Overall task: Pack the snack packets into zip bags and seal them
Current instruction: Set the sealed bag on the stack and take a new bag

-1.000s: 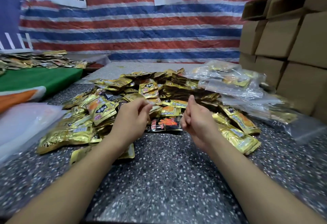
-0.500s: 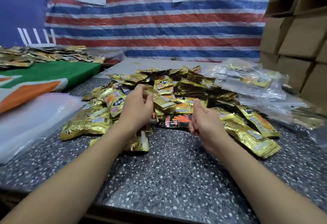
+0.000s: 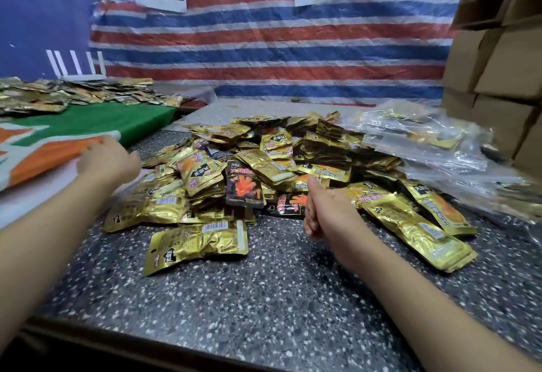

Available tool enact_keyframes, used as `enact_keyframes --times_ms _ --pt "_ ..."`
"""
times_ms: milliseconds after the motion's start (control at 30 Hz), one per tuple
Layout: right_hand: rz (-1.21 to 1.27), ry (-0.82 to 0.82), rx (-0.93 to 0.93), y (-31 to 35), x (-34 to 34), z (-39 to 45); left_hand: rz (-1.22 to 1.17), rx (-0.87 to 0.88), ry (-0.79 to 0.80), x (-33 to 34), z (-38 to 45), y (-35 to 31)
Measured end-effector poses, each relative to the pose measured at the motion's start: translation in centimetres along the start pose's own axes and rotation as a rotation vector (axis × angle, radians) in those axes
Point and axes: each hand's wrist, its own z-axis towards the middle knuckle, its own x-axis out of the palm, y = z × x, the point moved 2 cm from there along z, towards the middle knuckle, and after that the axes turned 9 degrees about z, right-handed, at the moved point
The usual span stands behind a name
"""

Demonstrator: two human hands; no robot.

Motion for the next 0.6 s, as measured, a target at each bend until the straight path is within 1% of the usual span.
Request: enact_keyframes --times_ms 100,200,267,400,467,600 --pt "-0.012 -0.006 0.018 -0.1 -0.1 0.1 0.012 -0.075 0.049 1.2 -0.2 0.9" --pt "-0.026 -0.004 0.02 -0.3 -0.1 0.1 0.025 -0.05 0.045 2.1 0.0 0.9" --pt "-0.031 0.001 0.019 -0.5 -0.2 0.2 0.066 -0.068 0.045 2.3 0.1 0.8" --pt "-0.047 0.002 0.019 -0.6 -0.3 0.3 0.168 -0.07 -0.014 2.3 0.2 1.0" --pt "-0.055 0.009 0.018 -0.6 -0.2 0.3 0.196 -0.062 -0.018 2.2 0.1 1.0" --pt "-0.054 0.015 0.023 -0.6 -0.2 0.3 0.197 -0.05 -0.026 2.1 -0.4 0.9"
